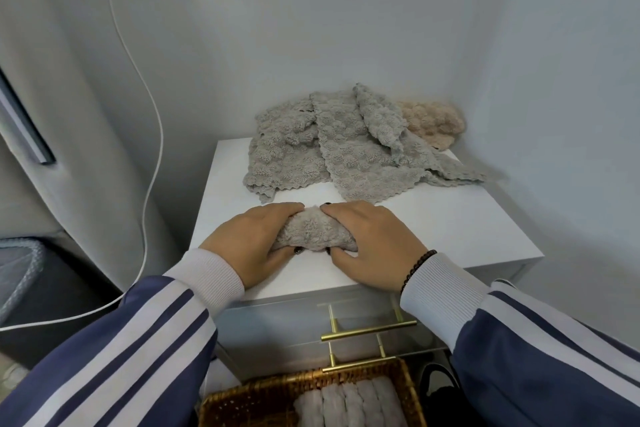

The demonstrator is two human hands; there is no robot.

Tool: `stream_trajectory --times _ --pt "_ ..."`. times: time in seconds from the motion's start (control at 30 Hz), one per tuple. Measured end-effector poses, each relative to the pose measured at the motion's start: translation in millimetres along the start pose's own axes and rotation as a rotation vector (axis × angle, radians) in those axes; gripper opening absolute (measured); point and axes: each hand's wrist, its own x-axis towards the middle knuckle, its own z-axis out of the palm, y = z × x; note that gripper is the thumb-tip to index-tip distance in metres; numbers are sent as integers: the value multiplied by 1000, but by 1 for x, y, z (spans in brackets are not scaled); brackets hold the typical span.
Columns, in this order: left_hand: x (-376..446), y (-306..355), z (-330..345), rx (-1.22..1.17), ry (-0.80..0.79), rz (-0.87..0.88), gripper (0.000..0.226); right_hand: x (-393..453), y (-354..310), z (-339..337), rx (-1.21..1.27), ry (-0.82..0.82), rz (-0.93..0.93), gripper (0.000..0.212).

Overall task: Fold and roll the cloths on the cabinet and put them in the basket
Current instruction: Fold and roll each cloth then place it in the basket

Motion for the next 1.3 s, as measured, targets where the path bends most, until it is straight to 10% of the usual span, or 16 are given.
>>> stream_trajectory --times 0.37,0.73,0.83,1.13,1.3 --pt "-5 -3 -9 -87 3 80 43 -3 11 -14 -197 -72 -162 57" --pt "-24 29 -26 -1032 80 -421 15 -24 -2 -58 878 24 423 27" --pt "-37 40 -36 -1263 31 -476 9 -35 -9 -62 1033 -36 524 49" --pt "-85 45 -30 -1129 12 -468 87 -67 -31 -63 1160 -436 677 48" --pt "-108 57 -16 -1116 -57 -606 34 -83 -48 -33 933 -902 479 51"
